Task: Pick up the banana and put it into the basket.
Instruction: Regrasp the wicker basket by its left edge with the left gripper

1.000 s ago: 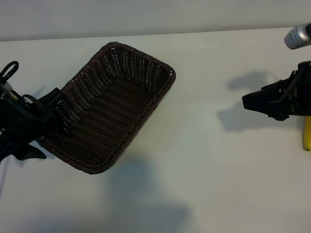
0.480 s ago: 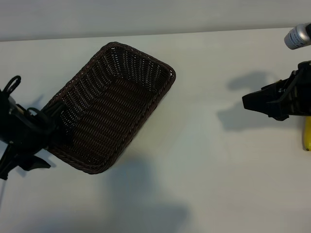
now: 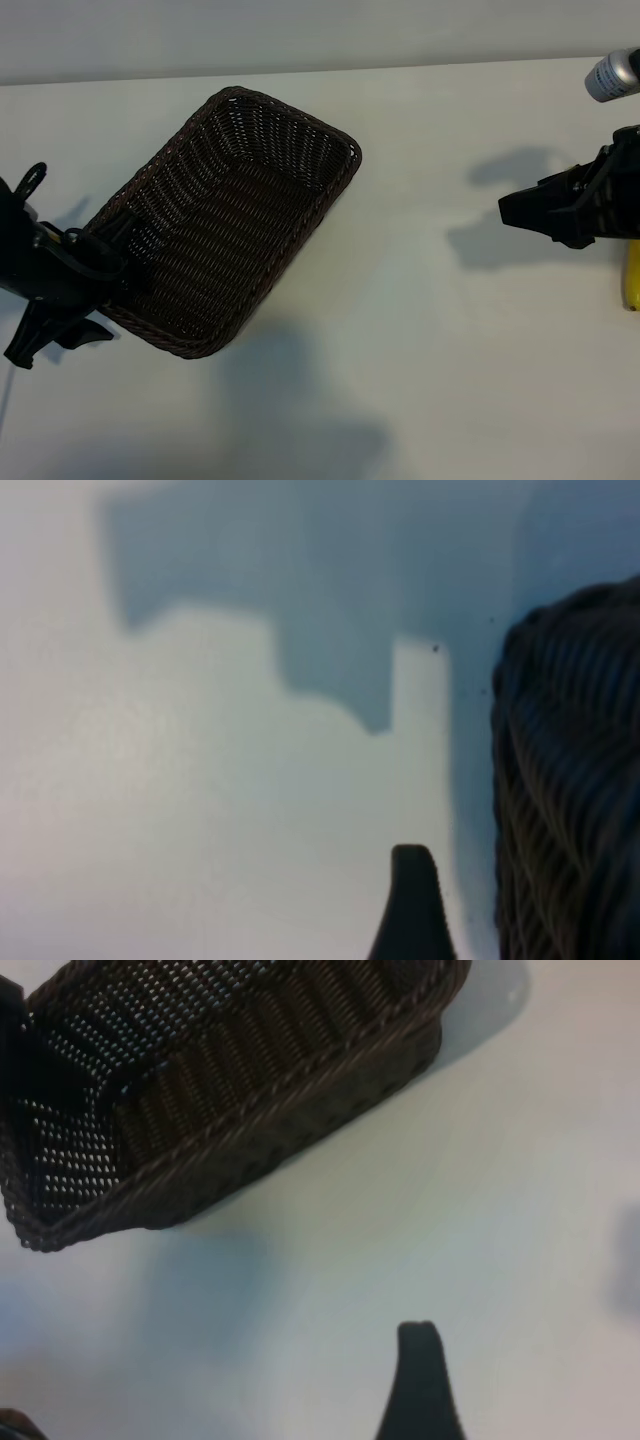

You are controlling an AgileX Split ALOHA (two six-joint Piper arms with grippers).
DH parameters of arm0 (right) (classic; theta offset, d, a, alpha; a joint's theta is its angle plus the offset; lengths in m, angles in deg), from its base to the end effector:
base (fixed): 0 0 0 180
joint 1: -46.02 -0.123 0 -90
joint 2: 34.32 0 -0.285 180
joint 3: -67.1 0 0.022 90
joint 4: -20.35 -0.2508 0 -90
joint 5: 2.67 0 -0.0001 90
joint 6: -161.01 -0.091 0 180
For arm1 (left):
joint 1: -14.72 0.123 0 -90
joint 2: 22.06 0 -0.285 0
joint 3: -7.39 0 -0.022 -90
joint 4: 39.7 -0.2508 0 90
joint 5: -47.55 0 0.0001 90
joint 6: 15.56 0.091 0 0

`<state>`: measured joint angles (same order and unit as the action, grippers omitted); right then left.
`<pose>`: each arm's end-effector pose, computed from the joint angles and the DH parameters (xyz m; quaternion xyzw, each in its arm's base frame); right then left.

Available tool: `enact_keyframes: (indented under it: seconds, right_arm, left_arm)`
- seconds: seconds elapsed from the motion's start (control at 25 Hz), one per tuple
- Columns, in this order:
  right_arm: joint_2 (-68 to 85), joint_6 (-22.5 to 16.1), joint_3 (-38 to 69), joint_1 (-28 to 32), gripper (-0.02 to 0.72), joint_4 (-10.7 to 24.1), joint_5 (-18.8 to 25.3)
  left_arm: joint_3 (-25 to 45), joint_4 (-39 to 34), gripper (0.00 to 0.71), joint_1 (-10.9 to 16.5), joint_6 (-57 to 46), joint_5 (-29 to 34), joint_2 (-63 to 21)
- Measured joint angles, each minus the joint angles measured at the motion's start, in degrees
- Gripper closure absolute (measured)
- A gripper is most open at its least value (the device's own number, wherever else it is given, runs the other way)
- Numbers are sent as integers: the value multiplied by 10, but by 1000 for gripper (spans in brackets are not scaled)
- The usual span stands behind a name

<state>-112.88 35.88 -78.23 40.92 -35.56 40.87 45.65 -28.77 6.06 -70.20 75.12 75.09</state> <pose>0.2238 0.0722 0.2653 -0.2004 0.8833 0.2742 0.3232 0.2502 -0.0462 0.1561 -0.4554 0.8762 -0.1250 0.0960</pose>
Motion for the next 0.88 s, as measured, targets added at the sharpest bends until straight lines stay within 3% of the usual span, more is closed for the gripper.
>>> enact_keyframes:
  seconds: [0.24, 0.4, 0.6, 0.88]
  right_arm:
    - [0, 0, 0, 0, 167, 0, 0]
    - [0, 0, 0, 0, 167, 0, 0]
    - [0, 0, 0, 0, 167, 1, 0]
    - [0, 0, 0, 0, 167, 1, 0]
  left_arm:
    - [1, 0, 185, 0, 0, -6, 12]
    - [2, 0, 321, 0, 0, -10, 12]
    - [2, 2, 540, 0, -2, -15, 12]
    - [2, 4, 540, 0, -1, -18, 12]
